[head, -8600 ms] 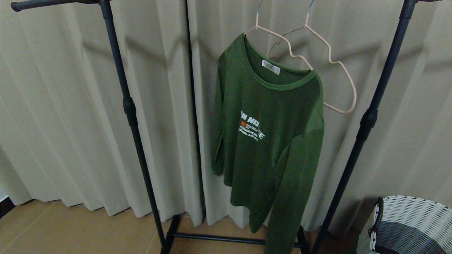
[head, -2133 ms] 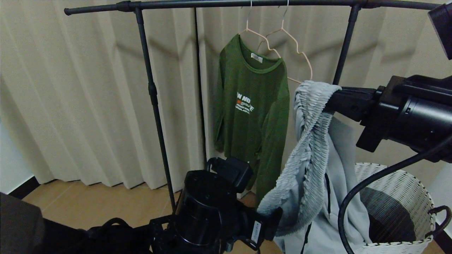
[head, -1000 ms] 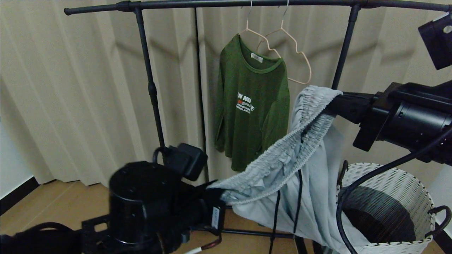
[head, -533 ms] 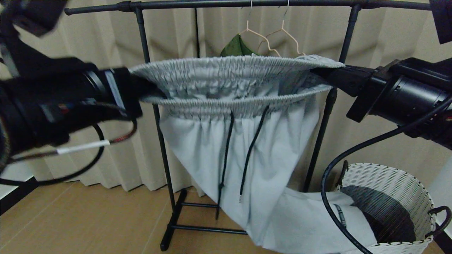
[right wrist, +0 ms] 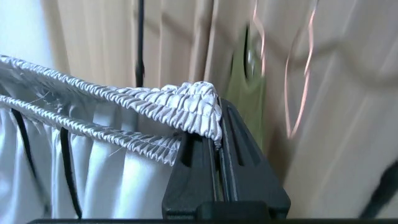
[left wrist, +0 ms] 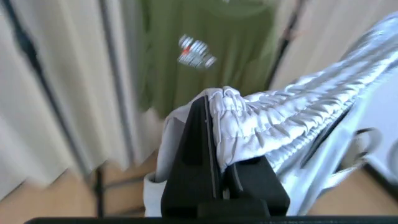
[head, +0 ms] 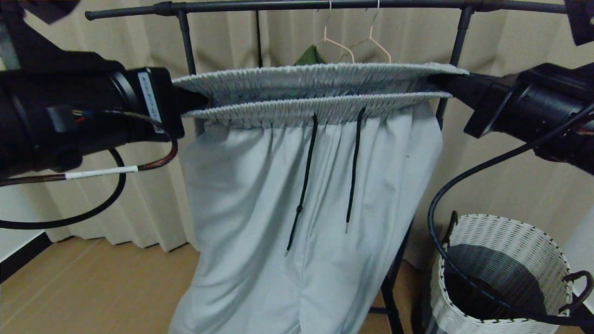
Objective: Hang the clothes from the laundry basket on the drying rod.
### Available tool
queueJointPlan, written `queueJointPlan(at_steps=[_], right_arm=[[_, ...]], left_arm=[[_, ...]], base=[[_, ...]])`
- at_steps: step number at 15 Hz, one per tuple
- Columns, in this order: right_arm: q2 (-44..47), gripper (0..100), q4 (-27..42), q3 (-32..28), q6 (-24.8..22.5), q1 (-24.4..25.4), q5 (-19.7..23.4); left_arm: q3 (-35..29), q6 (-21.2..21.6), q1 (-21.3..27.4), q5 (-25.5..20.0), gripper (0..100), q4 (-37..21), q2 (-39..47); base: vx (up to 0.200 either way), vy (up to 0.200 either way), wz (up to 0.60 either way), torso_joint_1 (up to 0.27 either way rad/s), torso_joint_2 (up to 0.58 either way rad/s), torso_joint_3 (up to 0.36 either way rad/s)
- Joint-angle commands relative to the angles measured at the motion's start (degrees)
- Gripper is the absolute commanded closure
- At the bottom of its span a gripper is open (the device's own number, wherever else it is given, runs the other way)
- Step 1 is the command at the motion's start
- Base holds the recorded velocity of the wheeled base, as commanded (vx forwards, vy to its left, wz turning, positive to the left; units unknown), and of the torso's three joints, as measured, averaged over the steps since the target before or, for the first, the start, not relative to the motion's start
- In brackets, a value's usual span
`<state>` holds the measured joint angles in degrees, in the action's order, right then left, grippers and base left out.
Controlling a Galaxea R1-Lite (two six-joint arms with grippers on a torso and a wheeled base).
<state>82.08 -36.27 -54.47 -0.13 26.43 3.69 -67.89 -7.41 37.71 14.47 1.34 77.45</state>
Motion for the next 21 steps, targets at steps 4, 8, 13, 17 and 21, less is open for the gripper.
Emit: queueJointPlan(at_steps=[4,8,13,17,21], right_arm=[[1.42,100,0.06,0.94,-2.33,-1.91,-0.27],[-4.91,100,19.30,-1.78,-6.37,-6.83,-0.62],[-12.65,100,32.66,-0.90,-6.11,-6.57,3.25],[-15.63,100,32.75,4.28,-6.19,-6.48,13.01],[-13.26,100,32.14,3.75,-6.37,-8.68,9.58]], left_arm=[[0.92,-1.03,1.76,0.30,100,-0.29,1.74],[-1.98,-0.94,3.08,0.38,100,-0.02,4.99],[-10.77,-0.76,3.08,-0.50,100,-0.37,13.17],[-11.83,-0.76,2.99,-2.69,100,-0.46,15.10],[-10.51,-0.67,2.90,-4.01,100,-7.23,12.55]], base=[[0.000,0.000,0.00,0.000,0.00,0.000],[0.000,0.000,0.00,0.000,0.00,0.000],[0.000,0.000,0.00,0.000,0.00,0.000],[0.000,0.000,0.00,0.000,0.00,0.000],[0.000,0.000,0.00,0.000,0.00,0.000]])
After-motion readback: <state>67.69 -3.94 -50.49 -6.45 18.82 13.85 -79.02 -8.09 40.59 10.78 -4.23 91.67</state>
